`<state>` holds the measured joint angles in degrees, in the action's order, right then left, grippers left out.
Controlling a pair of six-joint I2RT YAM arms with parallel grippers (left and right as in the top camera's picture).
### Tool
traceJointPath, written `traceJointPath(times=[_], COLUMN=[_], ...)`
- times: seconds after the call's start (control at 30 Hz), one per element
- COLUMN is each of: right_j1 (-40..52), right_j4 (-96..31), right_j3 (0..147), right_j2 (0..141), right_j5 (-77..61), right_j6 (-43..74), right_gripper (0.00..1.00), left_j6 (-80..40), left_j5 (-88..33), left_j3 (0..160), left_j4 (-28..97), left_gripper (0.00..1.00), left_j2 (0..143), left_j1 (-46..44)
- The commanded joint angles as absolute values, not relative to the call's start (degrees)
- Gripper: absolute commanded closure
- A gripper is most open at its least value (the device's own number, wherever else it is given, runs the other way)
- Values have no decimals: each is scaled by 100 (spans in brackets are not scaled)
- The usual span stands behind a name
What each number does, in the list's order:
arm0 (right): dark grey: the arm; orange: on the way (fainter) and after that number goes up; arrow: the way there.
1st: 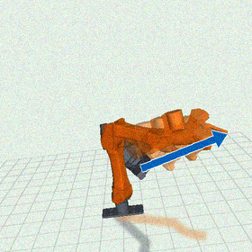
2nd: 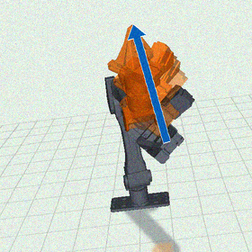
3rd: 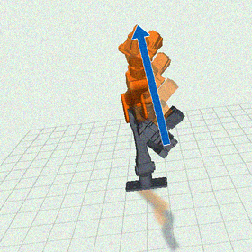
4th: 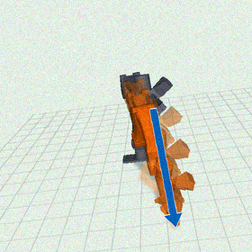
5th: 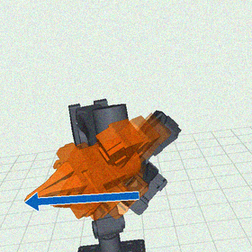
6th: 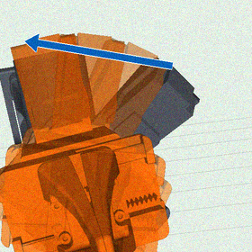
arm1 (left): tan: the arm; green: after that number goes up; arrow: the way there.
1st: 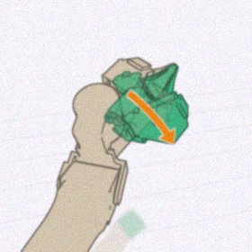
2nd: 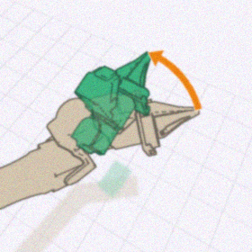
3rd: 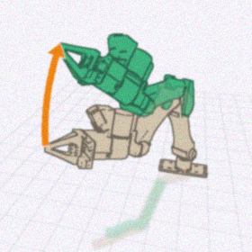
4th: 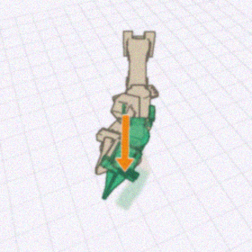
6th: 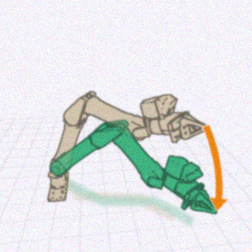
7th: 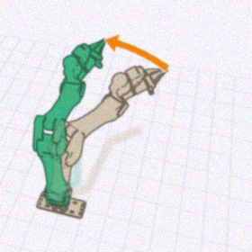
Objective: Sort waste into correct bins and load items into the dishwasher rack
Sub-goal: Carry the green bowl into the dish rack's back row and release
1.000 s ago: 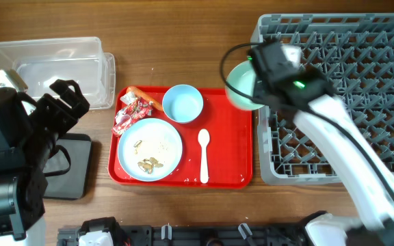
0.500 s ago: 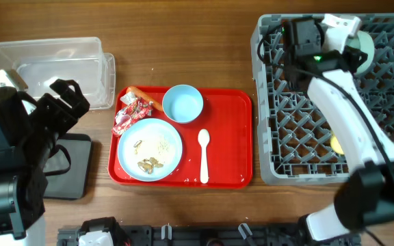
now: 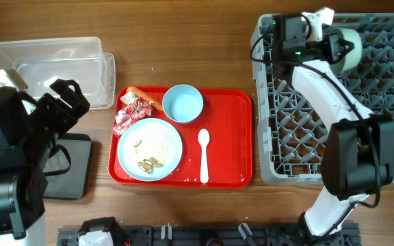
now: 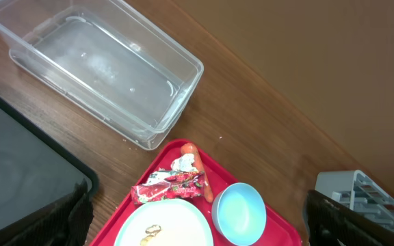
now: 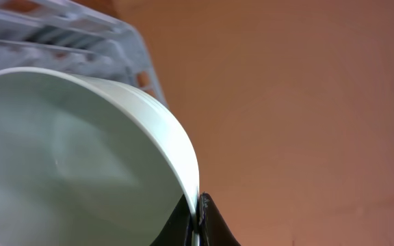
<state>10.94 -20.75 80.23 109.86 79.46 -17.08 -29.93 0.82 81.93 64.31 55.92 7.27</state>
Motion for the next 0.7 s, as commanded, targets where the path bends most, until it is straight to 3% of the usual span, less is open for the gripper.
traceJointPath(times=[0.0, 0.43, 0.67], right_j1=[1334, 908, 1203], right_j4=[-2056, -2106, -2993], right_j3=[8012, 8012, 8012], right_j2=[11054, 11096, 11299], right_j5=[7741, 7572, 6997], right_j6=[-1791, -1949, -1378], right_gripper=[96, 96, 94], left_j6=[-3050, -3050, -3048], left_j5=[137, 137, 137], left_j3=[8219, 8219, 8219], left_j4=[6414, 6416, 6416], left_gripper=[0, 0, 0], left_j2=[5588, 5588, 5588], left_j1=[768, 768, 768])
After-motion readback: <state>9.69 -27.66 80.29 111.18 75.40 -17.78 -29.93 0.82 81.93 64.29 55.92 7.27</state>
